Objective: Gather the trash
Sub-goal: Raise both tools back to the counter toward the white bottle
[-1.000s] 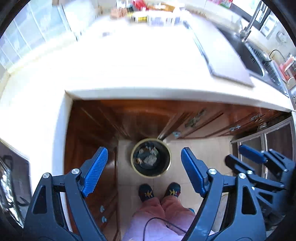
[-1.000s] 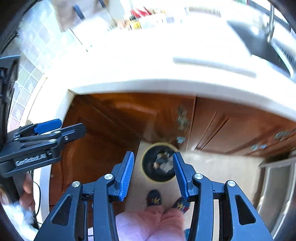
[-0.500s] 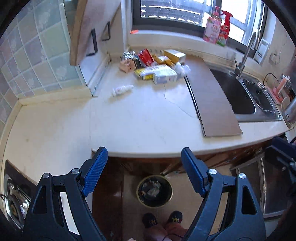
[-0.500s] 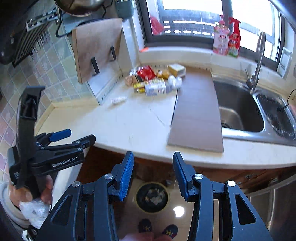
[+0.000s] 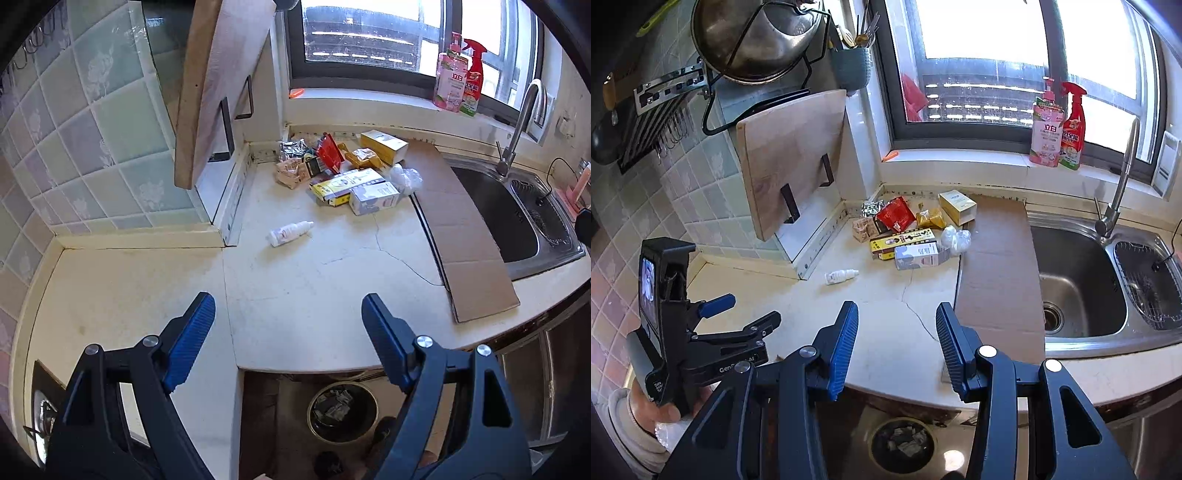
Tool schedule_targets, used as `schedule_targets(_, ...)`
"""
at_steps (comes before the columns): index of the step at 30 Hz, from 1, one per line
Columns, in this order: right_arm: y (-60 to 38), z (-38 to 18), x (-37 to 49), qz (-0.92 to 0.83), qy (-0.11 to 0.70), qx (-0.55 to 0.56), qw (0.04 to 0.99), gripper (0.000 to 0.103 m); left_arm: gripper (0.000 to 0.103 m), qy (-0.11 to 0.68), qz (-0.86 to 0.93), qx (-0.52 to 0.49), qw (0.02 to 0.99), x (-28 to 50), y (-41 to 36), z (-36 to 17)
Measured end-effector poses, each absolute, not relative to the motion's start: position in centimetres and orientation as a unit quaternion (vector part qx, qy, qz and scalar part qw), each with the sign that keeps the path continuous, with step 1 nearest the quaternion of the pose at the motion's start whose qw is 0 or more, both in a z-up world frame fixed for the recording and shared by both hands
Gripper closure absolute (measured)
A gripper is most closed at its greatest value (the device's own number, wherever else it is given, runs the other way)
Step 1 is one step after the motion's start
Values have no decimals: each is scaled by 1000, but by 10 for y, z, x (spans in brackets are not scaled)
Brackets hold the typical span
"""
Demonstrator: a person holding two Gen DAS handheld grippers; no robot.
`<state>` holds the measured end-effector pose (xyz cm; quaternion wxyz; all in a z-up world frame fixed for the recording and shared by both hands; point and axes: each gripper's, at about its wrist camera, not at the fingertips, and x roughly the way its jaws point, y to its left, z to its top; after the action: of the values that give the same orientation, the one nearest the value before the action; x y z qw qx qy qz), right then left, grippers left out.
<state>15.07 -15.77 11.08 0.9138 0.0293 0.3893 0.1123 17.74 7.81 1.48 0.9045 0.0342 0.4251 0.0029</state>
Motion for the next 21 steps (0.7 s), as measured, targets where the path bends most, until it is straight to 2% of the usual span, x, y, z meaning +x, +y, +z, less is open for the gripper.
schedule_targets(6,-167,77,229,120,407,40,905,57,24,431,18,19,902,216,102,0)
schedule_targets(11,-179,25,302,136,441,56,885,57,24,441,14,18,897,251,109,-18)
schedule_targets(16,-182,-26,371,164,473,44,864,57,24,460,1,15,888,284,98,-42)
schedule_targets(21,-176,-63,423,217,491,12,843,57,24,481,-15,57,875,324,71,-72)
